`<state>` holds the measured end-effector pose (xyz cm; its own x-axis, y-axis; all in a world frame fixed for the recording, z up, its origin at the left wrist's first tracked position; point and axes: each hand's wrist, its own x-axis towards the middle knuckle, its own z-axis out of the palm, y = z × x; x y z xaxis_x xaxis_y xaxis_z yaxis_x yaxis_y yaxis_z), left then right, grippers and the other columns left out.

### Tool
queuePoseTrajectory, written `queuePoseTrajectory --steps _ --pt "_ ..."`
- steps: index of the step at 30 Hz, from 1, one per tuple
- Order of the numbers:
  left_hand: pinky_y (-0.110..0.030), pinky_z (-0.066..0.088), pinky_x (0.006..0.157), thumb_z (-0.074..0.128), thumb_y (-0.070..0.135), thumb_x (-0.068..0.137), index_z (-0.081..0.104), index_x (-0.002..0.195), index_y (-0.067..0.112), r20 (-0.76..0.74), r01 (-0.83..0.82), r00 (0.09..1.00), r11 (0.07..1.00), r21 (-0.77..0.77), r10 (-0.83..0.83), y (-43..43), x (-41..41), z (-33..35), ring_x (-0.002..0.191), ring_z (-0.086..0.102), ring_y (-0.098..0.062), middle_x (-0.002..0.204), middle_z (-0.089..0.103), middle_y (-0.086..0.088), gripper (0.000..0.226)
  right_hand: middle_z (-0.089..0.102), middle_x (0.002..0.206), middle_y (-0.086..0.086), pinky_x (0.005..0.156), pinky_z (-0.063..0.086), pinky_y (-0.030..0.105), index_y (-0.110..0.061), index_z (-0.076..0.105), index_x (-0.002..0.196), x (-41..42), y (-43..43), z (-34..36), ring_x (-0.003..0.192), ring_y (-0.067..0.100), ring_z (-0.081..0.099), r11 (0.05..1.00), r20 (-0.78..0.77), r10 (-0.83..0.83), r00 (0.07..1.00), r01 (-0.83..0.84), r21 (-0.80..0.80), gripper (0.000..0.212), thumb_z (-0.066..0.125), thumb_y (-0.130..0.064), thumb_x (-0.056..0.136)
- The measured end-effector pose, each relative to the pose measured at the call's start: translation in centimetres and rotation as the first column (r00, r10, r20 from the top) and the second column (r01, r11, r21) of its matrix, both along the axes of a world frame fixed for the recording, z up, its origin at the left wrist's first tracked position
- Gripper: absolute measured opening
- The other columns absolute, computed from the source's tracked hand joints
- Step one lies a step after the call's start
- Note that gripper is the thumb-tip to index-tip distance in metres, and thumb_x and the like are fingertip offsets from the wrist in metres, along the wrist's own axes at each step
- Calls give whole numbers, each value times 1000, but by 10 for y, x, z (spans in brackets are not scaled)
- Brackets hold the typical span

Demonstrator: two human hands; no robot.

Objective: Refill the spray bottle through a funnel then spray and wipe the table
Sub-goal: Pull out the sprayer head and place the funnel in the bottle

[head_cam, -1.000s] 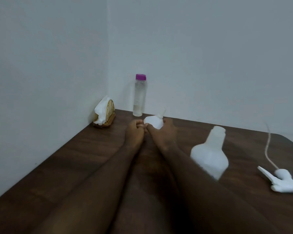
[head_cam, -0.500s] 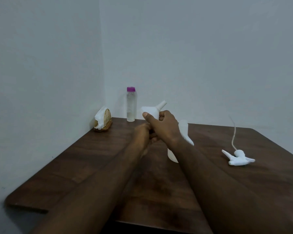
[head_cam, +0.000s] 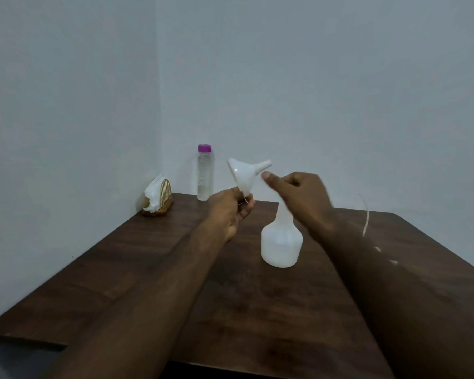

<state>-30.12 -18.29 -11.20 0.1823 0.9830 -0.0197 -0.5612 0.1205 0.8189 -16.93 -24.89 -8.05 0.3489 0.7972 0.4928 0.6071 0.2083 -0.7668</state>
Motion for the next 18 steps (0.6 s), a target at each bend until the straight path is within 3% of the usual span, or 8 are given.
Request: queuePoseTrajectory --steps 3,7,10,13,18 --pt "-32 60 74 56 0 91 57 82 10 -209 -126 968 988 89 142 10 3 8 74 66 -19 88 65 -14 14 68 75 -6 65 46 22 -14 69 82 27 -12 19 69 6 61 991 -20 30 999 -27 129 30 73 -44 84" --pt "-32 61 69 55 -3 88 63 87 8 -444 -103 865 949 298 233 18 9 21 71 67 -21 86 66 -15 15 70 100 -4 74 49 20 -14 68 109 43 -5 44 92 7 65 996 81 82 993 -84 19 39 70 -46 86" --pt "-31 61 66 58 -2 87 66 94 3 -525 -82 789 900 427 321 22 14 36 72 68 -21 86 65 -13 12 70 95 -2 68 49 19 -14 68 110 43 2 51 83 7 64 994 106 107 989 -107 -4 33 69 -40 90" --pt "-28 58 58 57 -4 84 66 88 1 -572 -50 733 868 494 367 24 20 47 67 68 -22 81 66 -15 11 72 95 5 68 50 24 -12 70 106 44 8 47 81 14 64 994 79 110 991 -109 -12 25 65 -33 94" --pt "-21 55 51 59 -6 84 67 86 -1 -631 -6 702 889 458 330 28 27 56 59 64 -19 78 66 -17 9 73 90 7 64 50 23 -9 68 106 54 9 37 75 13 65 994 -24 106 994 -106 0 22 62 -27 96"
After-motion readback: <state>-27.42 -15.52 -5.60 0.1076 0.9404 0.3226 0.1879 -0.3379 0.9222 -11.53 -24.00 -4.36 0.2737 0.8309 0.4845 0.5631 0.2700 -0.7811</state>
